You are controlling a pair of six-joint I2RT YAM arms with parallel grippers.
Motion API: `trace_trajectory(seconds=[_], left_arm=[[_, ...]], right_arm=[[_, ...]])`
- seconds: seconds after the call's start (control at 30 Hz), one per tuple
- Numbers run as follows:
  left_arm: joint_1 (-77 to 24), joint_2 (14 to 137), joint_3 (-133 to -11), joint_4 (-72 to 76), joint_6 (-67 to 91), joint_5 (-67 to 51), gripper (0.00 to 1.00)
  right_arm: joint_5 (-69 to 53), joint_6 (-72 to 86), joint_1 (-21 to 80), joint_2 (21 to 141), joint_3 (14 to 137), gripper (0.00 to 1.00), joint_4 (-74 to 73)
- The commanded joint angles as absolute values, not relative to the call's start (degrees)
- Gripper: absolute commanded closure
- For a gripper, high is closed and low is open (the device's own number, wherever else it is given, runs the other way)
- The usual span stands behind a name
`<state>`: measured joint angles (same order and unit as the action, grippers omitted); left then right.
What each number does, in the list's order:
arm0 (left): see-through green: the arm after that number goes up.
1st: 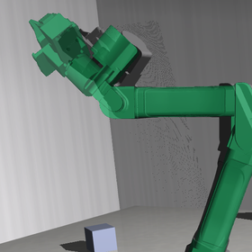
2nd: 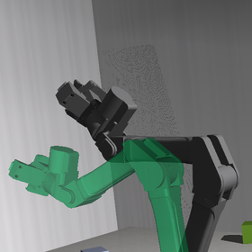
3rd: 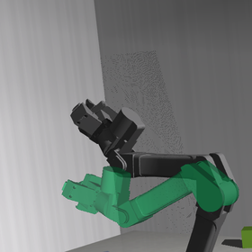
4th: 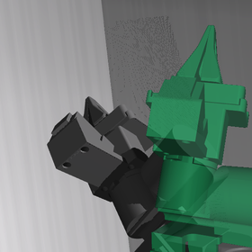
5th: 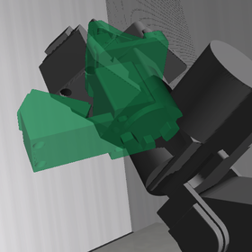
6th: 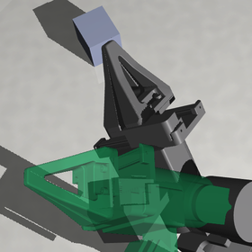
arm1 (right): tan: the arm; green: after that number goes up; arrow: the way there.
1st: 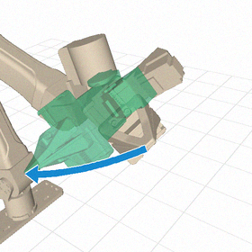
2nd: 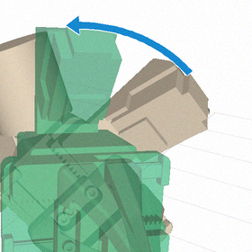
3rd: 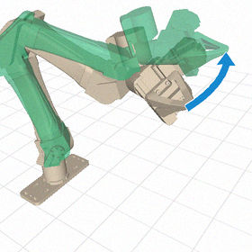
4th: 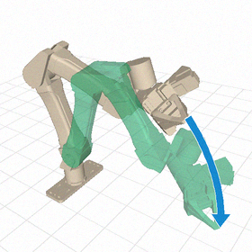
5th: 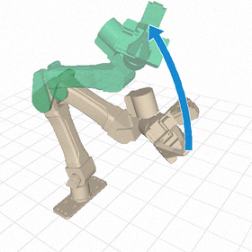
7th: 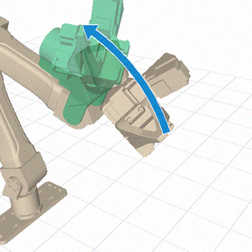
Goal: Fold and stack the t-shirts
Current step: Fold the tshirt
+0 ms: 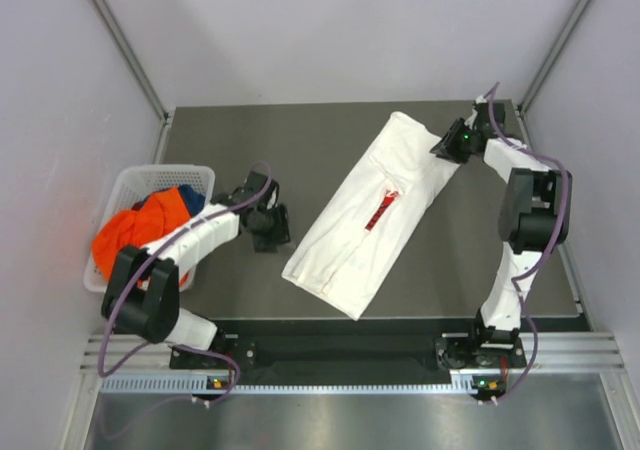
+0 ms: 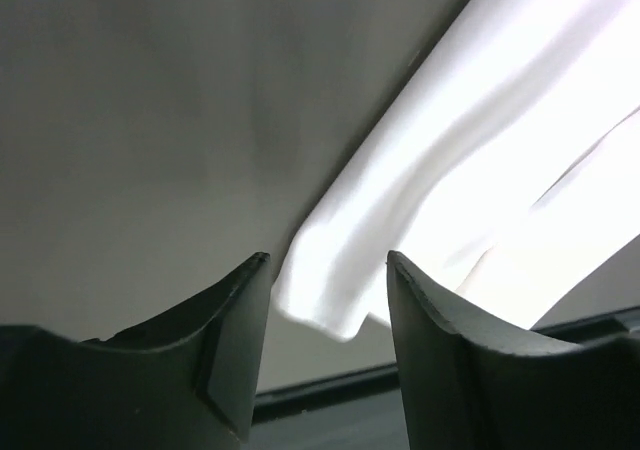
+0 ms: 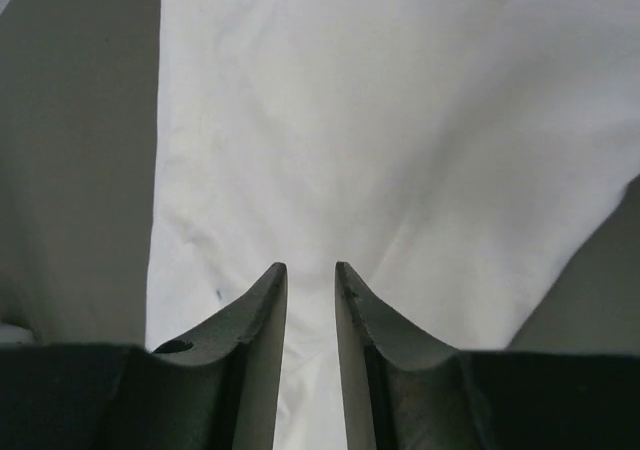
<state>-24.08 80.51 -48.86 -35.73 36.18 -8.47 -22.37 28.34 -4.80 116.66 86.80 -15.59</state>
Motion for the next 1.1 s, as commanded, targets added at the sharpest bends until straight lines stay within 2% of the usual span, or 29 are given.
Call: trace_trajectory(seconds=[0.0,0.17,0.3,0.4,0.5,0.6,0.73,0.9,1.03,1.07], left_arm=[[-23.2,87.6,-59.9,-35.3,28.9,-3.7,0.45],[-22.3,102.3,-80.1,-35.2,17.3,-11.0,0.44],[-22.2,111.9,-95.8,-30.5,13.1,-13.4,0.42],[-22.2,121.1,-105.9,-31.1,12.0,-18.1,0.42],[-22.2,128.0,-110.5,-33.7,10.7,-22.8,0.43],[-22.2,129.7,-107.6,-34.3,8.8,-25.1,0.43],[-22.2,128.1,-101.9,-31.0,8.9,-27.9,0.42],[-22.2,129.5,-100.2,-30.1,9.4,-30.5,0.42],[-22.2,129.6,-98.5,-28.4,11.0,-30.7,0.45],[-22.2,129.6,-98.3,-28.2,11.2,-30.5,0.49]], right_arm=[[-16.5,36.8,-0.4,115.0,86.8,0.74,-11.6],[-15.6,41.8,3.2,116.4,86.5,0.75,-7.8],[-16.6,37.3,4.2,116.1,89.5,0.67,-12.4],[-19.0,34.6,4.4,112.8,86.0,0.62,-12.0],[-19.2,31.8,4.5,109.9,82.2,0.57,-14.2],[-15.7,30.2,4.1,107.8,78.9,0.53,-16.8],[-12.3,33.0,1.6,105.9,74.0,0.53,-14.0],[-13.5,34.5,1.9,109.5,77.1,0.53,-10.6],[-1.3,35.9,4.0,112.4,81.6,0.53,-17.6],[-0.4,36.2,4.4,113.0,82.7,0.53,-19.7]])
